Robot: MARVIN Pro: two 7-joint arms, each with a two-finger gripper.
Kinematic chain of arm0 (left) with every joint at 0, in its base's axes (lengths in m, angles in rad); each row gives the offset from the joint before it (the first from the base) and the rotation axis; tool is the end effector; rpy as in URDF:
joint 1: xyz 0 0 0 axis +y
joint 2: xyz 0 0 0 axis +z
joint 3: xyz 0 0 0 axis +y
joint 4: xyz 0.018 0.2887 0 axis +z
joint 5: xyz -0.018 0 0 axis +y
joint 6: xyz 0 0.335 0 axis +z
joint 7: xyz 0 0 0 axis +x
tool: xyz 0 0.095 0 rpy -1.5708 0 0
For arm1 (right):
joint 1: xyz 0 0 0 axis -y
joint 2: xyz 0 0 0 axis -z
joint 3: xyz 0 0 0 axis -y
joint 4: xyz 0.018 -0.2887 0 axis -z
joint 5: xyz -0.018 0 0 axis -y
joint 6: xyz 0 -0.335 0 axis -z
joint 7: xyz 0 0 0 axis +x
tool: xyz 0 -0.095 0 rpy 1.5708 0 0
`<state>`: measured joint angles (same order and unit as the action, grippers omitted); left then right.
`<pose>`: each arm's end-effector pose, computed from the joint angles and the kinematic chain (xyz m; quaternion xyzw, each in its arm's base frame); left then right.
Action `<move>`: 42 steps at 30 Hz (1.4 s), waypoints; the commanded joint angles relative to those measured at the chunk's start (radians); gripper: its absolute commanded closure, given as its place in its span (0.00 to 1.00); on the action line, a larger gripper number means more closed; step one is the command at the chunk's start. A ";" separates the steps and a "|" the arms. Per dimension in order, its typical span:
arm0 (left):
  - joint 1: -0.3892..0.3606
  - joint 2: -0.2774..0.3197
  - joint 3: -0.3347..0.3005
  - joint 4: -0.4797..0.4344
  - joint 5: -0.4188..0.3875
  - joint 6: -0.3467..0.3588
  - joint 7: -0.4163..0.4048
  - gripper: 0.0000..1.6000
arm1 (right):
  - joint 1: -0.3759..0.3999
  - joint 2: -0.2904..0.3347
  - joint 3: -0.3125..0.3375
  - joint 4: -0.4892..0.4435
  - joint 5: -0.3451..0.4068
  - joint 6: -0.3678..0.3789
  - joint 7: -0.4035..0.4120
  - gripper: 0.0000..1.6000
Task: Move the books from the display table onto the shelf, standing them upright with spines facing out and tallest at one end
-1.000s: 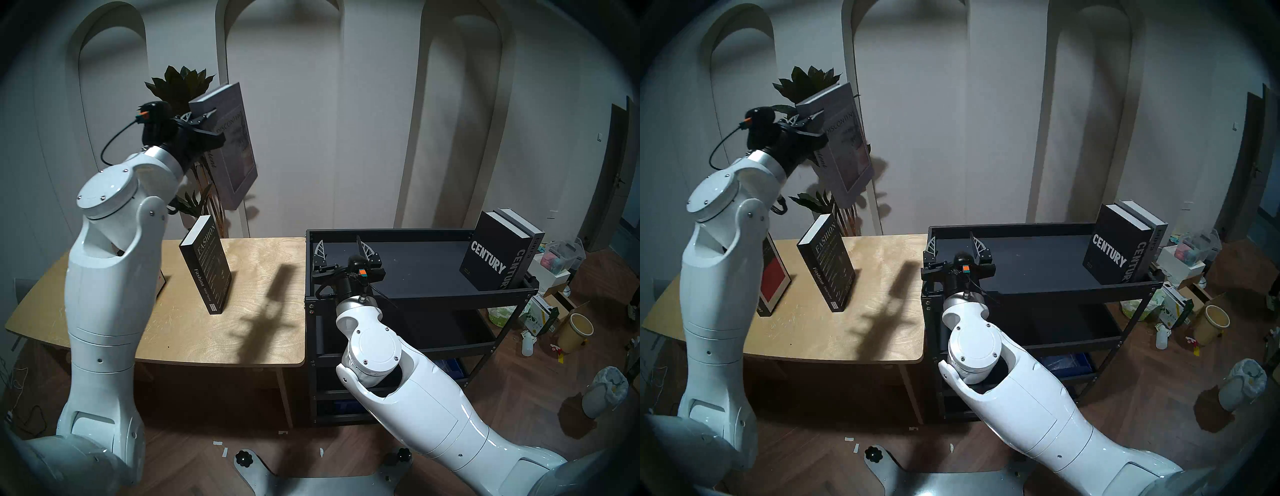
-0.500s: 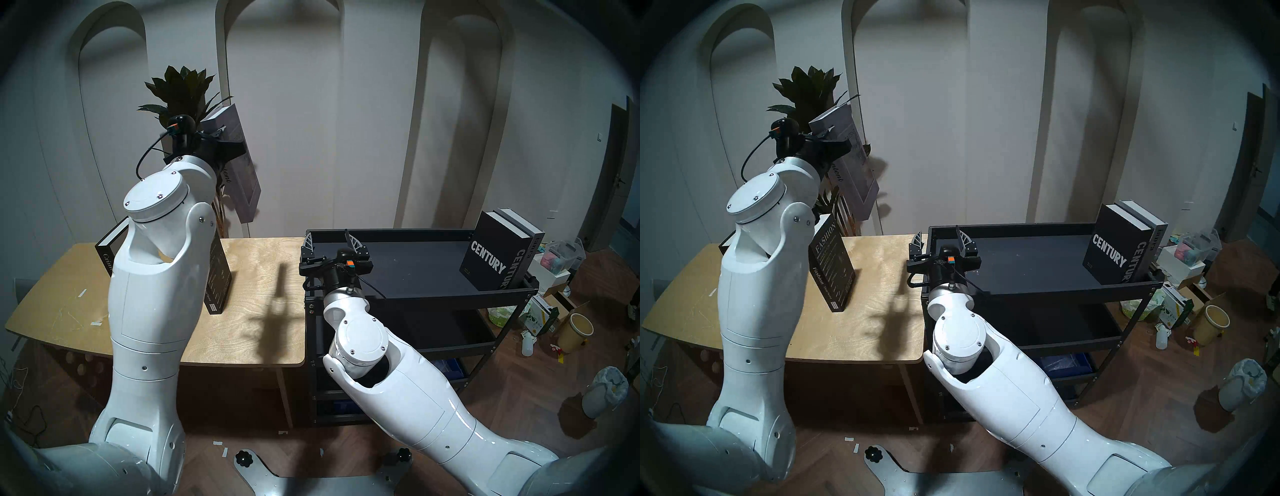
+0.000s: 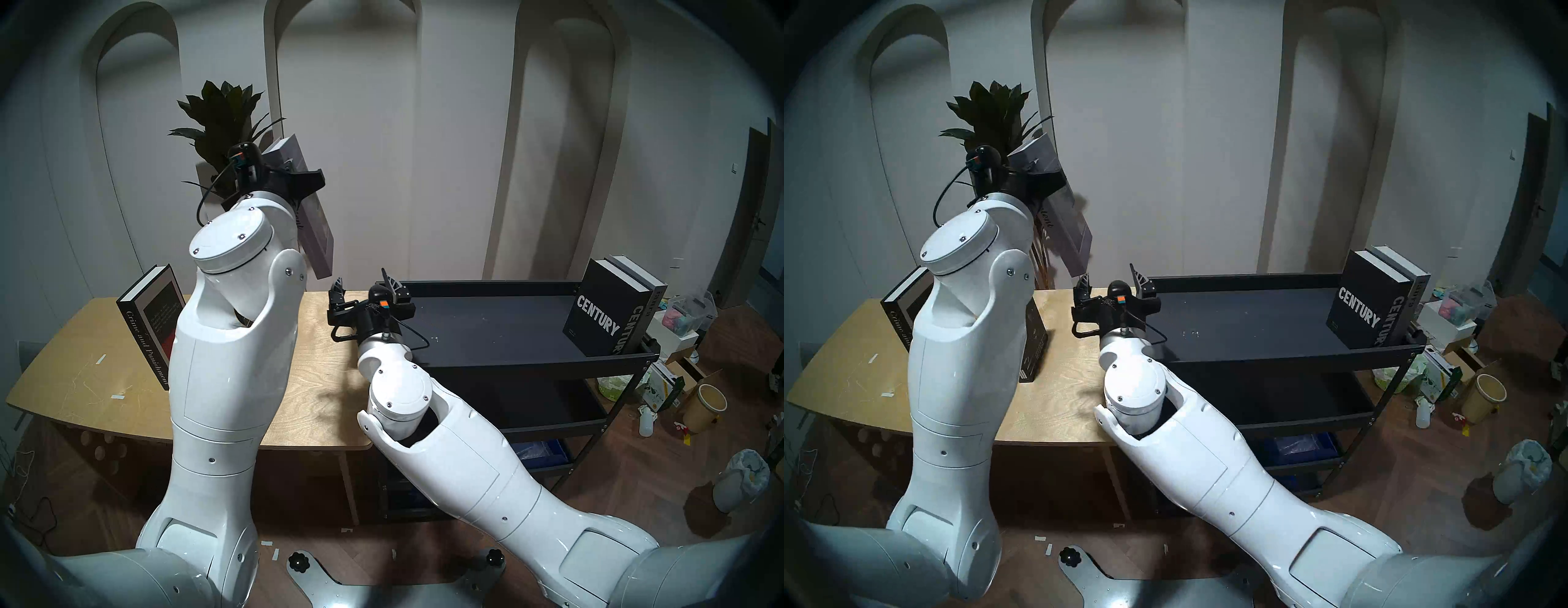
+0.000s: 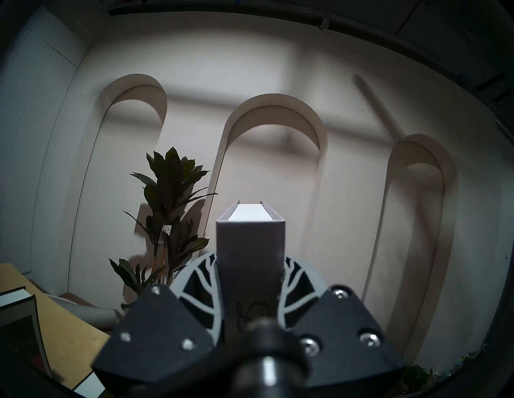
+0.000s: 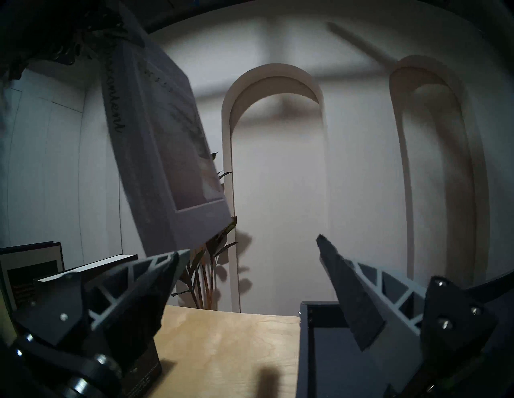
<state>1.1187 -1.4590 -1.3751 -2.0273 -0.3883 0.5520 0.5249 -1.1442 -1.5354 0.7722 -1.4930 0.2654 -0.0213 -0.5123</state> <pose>0.4511 -0.0333 0.0154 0.6088 0.1089 0.7851 0.0339 0.4528 0.2655 -0.1888 -0.6206 -0.0738 -0.7696 0.1311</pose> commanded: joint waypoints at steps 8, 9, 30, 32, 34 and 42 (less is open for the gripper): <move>-0.005 0.040 0.050 -0.028 -0.023 0.039 0.040 1.00 | 0.143 -0.122 -0.032 0.152 0.025 -0.082 0.106 0.00; -0.006 0.042 0.053 -0.027 -0.024 0.041 0.043 1.00 | 0.147 -0.126 -0.033 0.162 0.027 -0.087 0.110 0.00; -0.020 0.073 0.098 0.016 -0.039 0.002 0.079 1.00 | 0.235 -0.196 -0.023 0.361 0.051 -0.178 0.131 0.00; -0.020 0.074 0.101 0.010 -0.038 -0.004 0.079 1.00 | 0.242 -0.200 -0.020 0.361 0.053 -0.179 0.131 0.00; -0.019 0.081 0.110 0.004 -0.034 -0.012 0.074 1.00 | 0.248 -0.204 -0.016 0.362 0.056 -0.182 0.133 0.00; 0.003 0.110 0.151 -0.029 -0.016 -0.045 0.049 1.00 | 0.275 -0.225 0.019 0.392 0.096 -0.187 0.143 0.00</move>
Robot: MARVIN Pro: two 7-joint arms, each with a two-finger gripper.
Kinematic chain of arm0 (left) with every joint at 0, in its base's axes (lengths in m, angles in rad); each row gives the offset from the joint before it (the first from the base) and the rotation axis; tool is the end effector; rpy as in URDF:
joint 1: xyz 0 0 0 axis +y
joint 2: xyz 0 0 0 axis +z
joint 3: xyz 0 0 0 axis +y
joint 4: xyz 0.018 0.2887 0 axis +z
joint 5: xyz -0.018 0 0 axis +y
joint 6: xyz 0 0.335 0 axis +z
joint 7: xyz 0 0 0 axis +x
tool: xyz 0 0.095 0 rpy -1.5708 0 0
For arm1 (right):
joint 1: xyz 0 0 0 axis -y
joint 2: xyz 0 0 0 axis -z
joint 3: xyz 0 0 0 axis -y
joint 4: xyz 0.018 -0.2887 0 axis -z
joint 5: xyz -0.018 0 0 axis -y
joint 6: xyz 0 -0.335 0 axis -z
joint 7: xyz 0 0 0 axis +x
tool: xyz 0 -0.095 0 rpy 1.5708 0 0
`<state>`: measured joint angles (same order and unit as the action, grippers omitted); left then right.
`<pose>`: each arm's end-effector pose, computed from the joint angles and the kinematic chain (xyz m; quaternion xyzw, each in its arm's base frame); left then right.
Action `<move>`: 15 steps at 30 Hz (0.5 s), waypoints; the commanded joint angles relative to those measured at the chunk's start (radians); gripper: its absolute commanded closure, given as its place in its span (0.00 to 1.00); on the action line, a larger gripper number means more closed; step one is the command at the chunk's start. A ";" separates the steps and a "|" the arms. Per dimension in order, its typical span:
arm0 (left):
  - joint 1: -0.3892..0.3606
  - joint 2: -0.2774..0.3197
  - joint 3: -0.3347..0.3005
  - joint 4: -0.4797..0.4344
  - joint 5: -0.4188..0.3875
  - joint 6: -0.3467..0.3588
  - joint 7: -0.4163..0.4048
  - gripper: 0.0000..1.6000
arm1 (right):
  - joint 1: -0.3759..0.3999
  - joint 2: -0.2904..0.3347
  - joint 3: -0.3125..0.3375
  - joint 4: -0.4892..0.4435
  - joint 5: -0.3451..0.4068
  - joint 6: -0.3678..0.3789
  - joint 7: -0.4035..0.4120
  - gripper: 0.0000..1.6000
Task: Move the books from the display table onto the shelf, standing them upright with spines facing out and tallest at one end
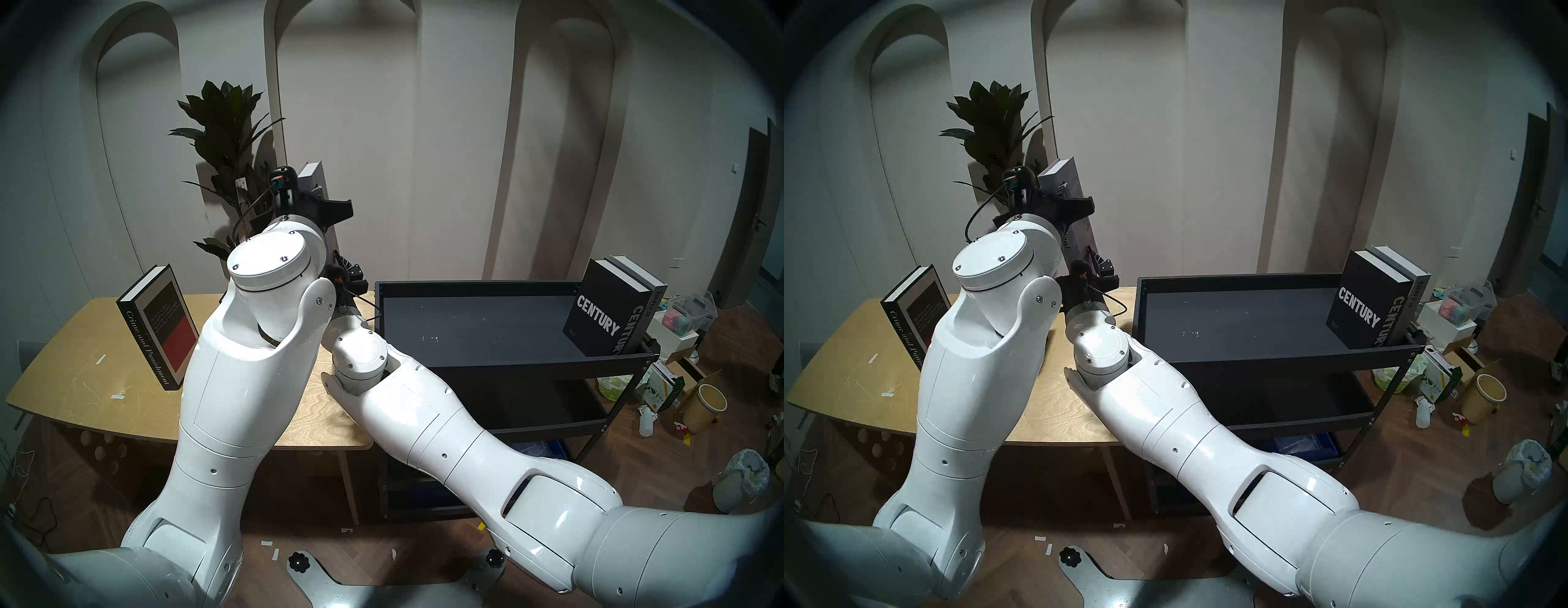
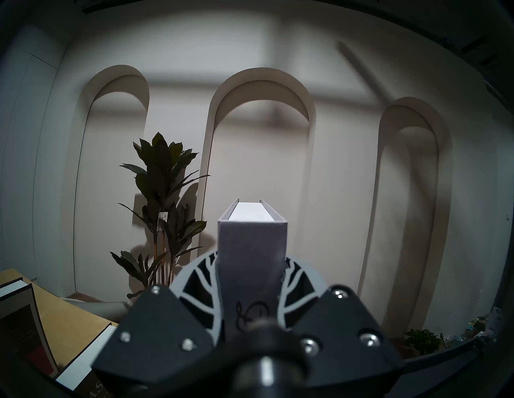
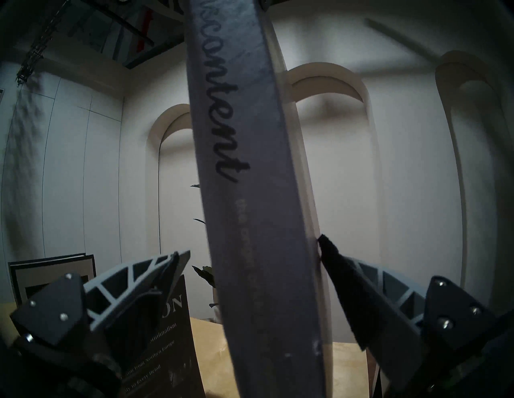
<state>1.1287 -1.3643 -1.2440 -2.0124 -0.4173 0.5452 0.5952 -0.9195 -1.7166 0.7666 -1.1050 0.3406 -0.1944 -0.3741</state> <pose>0.4512 -0.0622 -0.0114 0.6333 0.0600 0.7716 0.0081 0.5082 0.3219 -0.1762 -0.5941 -0.0939 -0.7758 0.1909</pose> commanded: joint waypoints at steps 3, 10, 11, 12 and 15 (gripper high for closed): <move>-0.002 0.017 0.026 -0.061 0.010 -0.045 -0.027 1.00 | 0.069 -0.050 0.039 0.018 0.035 -0.014 0.014 0.00; -0.007 0.030 0.034 -0.078 0.012 -0.041 -0.037 1.00 | 0.114 -0.074 0.051 0.072 0.058 -0.019 0.042 0.00; -0.008 0.028 0.032 -0.081 0.008 -0.042 -0.038 1.00 | 0.120 -0.077 0.050 0.078 0.057 -0.021 0.045 0.00; -0.008 0.026 0.026 -0.086 0.000 -0.041 -0.041 1.00 | 0.120 -0.082 0.053 0.079 0.067 -0.024 0.053 0.00; -0.009 0.029 0.024 -0.090 -0.005 -0.038 -0.047 1.00 | 0.127 -0.092 0.047 0.090 0.071 -0.033 0.064 0.00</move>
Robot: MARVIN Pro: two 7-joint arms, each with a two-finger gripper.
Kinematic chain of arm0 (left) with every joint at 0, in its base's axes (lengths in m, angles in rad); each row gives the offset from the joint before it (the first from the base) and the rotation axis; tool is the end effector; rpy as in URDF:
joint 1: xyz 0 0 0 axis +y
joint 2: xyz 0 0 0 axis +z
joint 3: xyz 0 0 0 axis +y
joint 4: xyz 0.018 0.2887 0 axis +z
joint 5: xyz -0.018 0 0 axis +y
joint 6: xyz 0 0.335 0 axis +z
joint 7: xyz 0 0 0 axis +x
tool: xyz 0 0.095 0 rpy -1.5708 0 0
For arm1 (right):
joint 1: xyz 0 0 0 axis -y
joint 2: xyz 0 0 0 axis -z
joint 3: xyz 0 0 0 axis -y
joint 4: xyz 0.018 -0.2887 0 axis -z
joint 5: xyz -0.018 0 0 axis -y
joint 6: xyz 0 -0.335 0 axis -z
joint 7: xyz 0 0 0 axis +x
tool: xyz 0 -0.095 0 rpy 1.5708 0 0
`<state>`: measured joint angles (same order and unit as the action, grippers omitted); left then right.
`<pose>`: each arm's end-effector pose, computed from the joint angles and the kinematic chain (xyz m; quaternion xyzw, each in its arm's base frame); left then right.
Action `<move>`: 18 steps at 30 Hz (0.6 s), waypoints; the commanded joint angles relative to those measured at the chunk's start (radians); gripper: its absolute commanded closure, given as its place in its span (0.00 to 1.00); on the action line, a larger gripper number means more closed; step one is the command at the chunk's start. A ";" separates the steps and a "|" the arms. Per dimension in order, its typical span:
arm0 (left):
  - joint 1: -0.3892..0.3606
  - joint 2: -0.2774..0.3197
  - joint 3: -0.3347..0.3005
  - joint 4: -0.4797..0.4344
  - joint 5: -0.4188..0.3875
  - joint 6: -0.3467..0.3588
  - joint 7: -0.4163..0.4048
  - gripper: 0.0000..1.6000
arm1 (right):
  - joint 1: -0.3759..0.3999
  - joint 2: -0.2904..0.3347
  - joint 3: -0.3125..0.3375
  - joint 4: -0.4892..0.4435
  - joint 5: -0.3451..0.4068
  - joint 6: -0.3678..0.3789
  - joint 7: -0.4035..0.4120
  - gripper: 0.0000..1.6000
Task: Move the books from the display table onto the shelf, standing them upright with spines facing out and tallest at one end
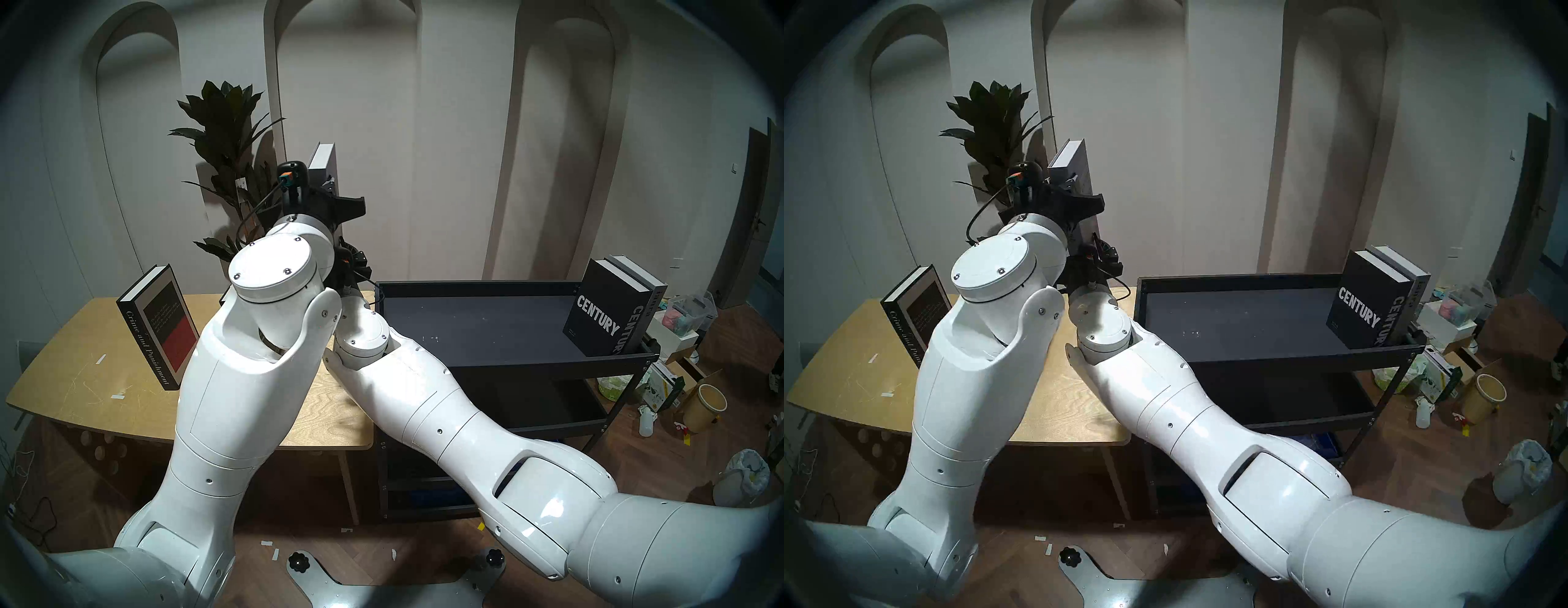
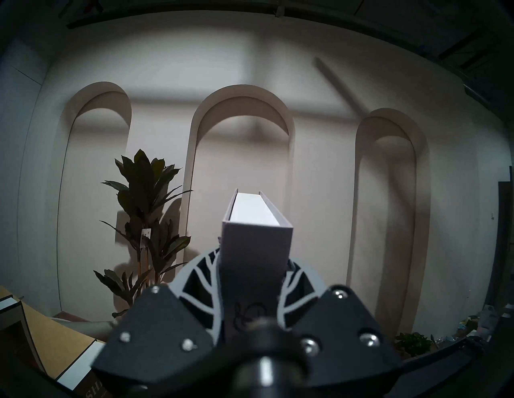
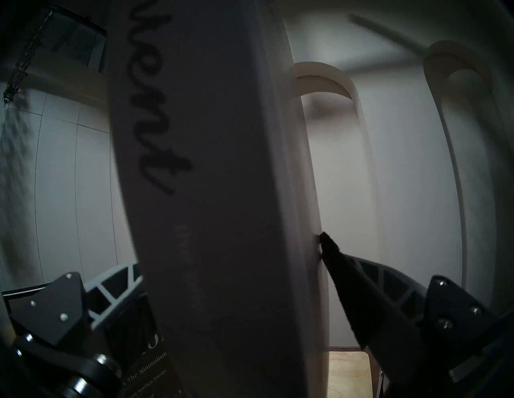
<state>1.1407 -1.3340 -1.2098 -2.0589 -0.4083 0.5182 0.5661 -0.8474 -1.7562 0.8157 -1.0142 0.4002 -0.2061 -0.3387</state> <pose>0.4371 -0.0740 -0.0058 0.6144 0.0306 0.7881 0.0219 0.5333 0.3197 -0.1595 -0.5990 -0.0711 -0.7709 0.2046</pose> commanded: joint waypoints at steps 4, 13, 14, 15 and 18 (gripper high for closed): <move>-0.021 0.001 -0.018 -0.050 -0.029 0.000 -0.025 1.00 | 0.047 -0.054 -0.023 0.003 0.008 -0.040 0.052 0.00; -0.023 0.003 -0.032 -0.037 -0.064 0.009 -0.037 1.00 | 0.037 -0.054 -0.061 0.013 0.010 -0.067 0.075 1.00; -0.023 0.003 -0.032 -0.033 -0.070 0.010 -0.038 1.00 | 0.038 -0.054 -0.066 0.014 0.011 -0.070 0.077 1.00; -0.023 0.003 -0.031 -0.030 -0.073 0.010 -0.040 1.00 | 0.038 -0.054 -0.069 0.016 0.009 -0.071 0.078 1.00; -0.022 0.001 -0.032 -0.022 -0.085 0.009 -0.043 1.00 | 0.038 -0.052 -0.075 0.025 0.008 -0.076 0.078 1.00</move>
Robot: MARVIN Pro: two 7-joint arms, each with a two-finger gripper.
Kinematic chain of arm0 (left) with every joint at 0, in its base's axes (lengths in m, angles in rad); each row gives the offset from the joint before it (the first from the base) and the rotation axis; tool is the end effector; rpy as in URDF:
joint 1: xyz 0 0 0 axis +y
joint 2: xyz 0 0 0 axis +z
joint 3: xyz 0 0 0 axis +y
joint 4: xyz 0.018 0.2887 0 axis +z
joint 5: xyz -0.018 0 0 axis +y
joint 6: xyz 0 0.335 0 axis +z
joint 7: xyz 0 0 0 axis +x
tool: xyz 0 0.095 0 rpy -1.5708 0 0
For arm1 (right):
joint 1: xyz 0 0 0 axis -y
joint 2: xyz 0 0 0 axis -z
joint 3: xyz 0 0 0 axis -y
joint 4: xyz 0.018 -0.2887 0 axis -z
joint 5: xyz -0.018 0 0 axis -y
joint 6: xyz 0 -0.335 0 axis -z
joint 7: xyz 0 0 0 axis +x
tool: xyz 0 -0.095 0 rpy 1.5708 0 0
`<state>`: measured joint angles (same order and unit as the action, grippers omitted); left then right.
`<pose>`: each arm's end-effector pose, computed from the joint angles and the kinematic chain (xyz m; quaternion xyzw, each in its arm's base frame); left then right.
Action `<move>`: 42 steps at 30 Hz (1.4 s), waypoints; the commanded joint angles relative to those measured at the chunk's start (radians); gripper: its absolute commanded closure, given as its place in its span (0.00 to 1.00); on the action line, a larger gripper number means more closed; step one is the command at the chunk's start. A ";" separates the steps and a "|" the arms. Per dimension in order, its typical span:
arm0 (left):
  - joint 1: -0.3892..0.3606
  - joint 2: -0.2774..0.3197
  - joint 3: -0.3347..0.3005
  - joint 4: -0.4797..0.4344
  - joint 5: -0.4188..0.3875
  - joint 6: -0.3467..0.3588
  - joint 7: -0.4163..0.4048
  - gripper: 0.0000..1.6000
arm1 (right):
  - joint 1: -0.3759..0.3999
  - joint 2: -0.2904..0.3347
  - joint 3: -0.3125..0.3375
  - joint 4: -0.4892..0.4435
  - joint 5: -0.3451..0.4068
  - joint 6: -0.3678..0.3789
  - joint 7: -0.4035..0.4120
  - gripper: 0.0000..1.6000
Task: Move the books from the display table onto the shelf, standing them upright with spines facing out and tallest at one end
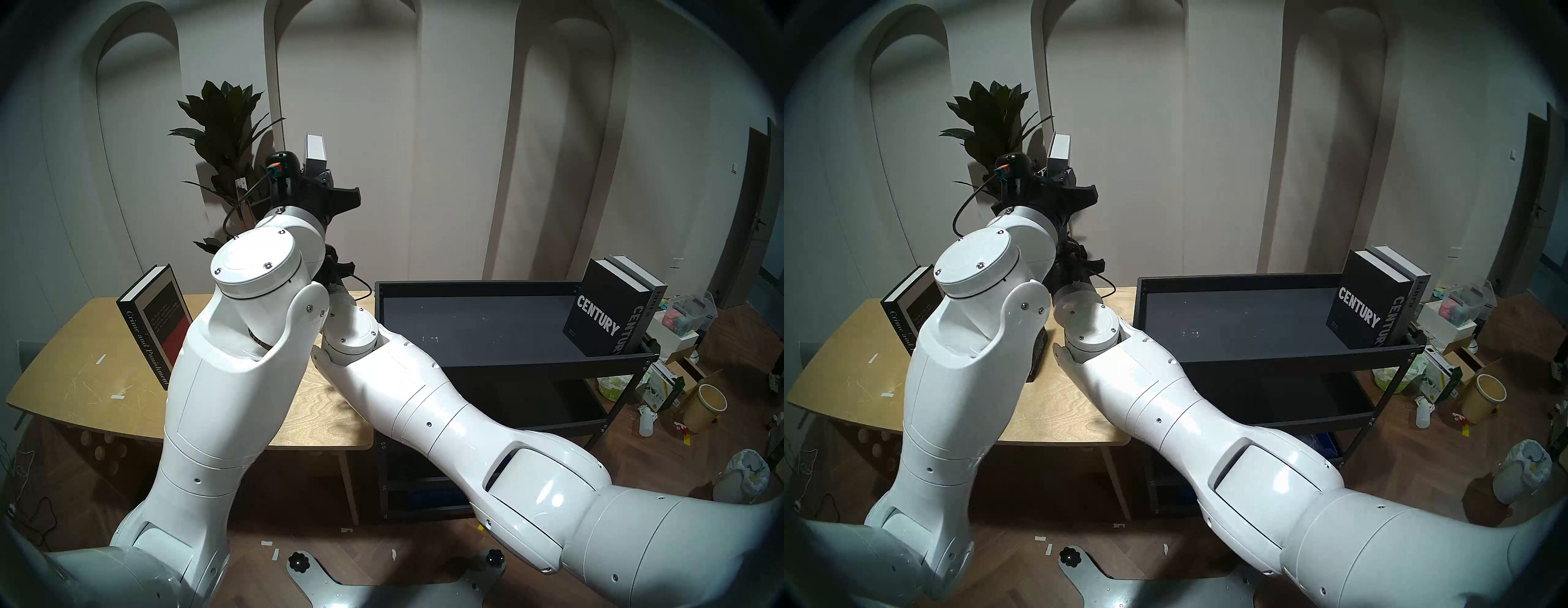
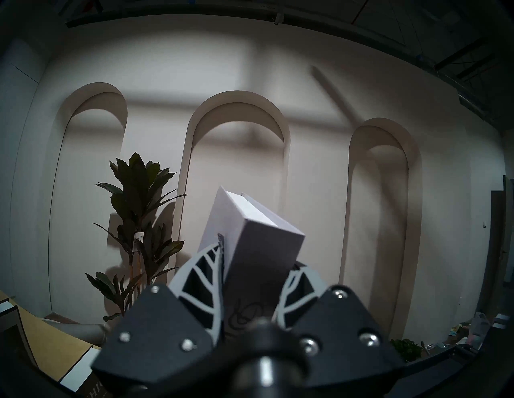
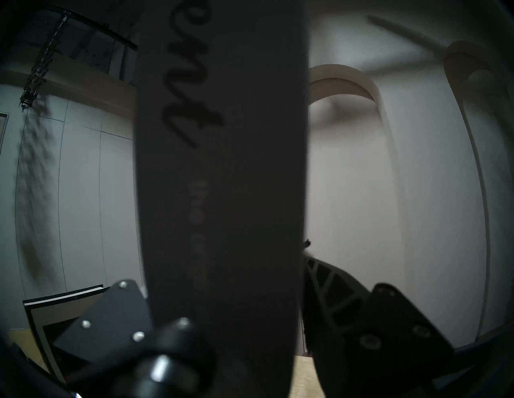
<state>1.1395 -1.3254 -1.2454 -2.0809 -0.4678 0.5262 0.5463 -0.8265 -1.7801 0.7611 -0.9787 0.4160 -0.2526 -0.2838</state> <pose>0.4343 -0.0649 0.0030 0.6139 0.0350 0.7873 0.0464 0.5212 0.3462 -0.1587 -0.5792 -0.1068 -0.7726 0.2370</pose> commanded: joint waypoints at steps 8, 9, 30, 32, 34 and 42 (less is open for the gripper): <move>-0.044 -0.021 0.006 0.003 -0.088 -0.005 -0.067 0.00 | 0.046 -0.023 -0.035 0.002 -0.023 -0.046 0.030 1.00; -0.050 -0.025 0.006 0.004 -0.104 -0.008 -0.077 0.00 | 0.054 -0.023 -0.039 -0.002 -0.028 -0.049 0.032 1.00; -0.176 -0.065 -0.022 -0.131 -0.240 -0.074 -0.181 0.00 | 0.183 -0.016 -0.036 0.112 -0.073 0.043 -0.059 1.00; -0.163 -0.058 -0.044 -0.157 -0.257 -0.077 -0.194 0.00 | 0.191 -0.007 -0.028 0.120 -0.075 0.050 -0.071 1.00; -0.151 -0.050 -0.063 -0.183 -0.266 -0.080 -0.204 0.00 | 0.199 0.006 -0.024 0.124 -0.081 0.053 -0.078 1.00; -0.117 -0.003 -0.139 -0.258 -0.322 -0.066 -0.266 0.00 | 0.181 0.043 -0.025 0.101 -0.105 0.067 -0.103 1.00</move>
<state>1.0132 -1.3689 -1.3285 -2.2769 -0.7609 0.4569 0.3303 -0.6677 -1.7600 0.7313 -0.8363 0.3314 -0.1812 -0.3678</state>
